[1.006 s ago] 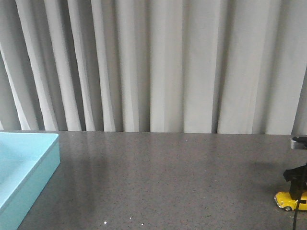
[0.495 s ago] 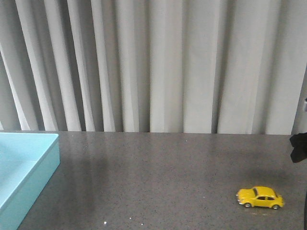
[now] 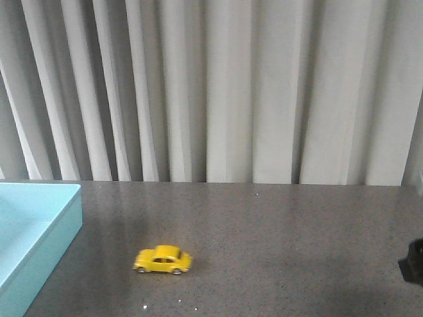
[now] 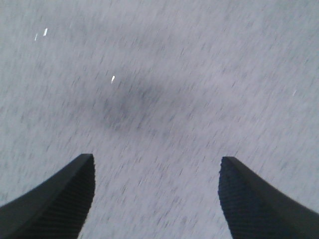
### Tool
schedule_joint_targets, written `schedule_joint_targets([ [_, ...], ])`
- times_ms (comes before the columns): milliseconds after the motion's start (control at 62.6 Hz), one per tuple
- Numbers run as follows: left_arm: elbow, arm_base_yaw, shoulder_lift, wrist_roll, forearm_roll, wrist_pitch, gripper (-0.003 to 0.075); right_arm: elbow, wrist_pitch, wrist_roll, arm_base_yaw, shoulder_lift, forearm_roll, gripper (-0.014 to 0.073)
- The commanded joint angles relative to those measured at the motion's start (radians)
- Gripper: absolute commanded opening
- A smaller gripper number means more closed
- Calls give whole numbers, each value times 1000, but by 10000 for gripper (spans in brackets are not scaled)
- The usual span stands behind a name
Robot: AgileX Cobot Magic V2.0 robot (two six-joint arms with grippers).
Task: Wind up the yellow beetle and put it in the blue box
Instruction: 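Let the released car roll across the table toward the blue box, then lower the left gripper onto the yellow car and grasp it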
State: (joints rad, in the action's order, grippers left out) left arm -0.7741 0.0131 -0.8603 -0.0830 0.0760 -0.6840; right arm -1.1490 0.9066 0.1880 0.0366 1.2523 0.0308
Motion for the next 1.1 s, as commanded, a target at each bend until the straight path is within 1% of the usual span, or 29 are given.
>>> schedule_joint_targets([
  [0,-34,-2,1,-2,-4,73,504,87,-65,-106,-64,-113,-102,505],
  [96,-34,-2,1,-2,-4,74,504,184,-64,-210,-121,-185,-186,505],
  [176,-34,-2,1,-2,-4,74,504,247,-69,-284,-150,-239,-229,505],
  [272,-34,-2,1,-2,-4,74,504,313,-82,-363,-155,-298,-251,505],
  [431,-34,-2,1,-2,-4,74,504,401,-142,-368,-155,-387,-252,505],
  [559,-34,-2,1,2,-4,79,504,422,-180,-365,-155,-427,-252,505],
  [607,-35,-2,1,27,-5,87,504,422,-180,-365,-155,-434,-252,505],
  [703,-57,-1,-3,97,-39,82,504,422,-174,-365,-155,-442,-252,505],
  [831,-125,-1,-45,252,-124,55,504,422,-171,-365,-155,-443,-252,505],
  [974,-215,0,-151,477,-226,37,504,422,-169,-365,-155,-443,-252,505],
  [1086,-290,0,-259,691,-343,36,504,422,-169,-365,-155,-443,-252,505],
])
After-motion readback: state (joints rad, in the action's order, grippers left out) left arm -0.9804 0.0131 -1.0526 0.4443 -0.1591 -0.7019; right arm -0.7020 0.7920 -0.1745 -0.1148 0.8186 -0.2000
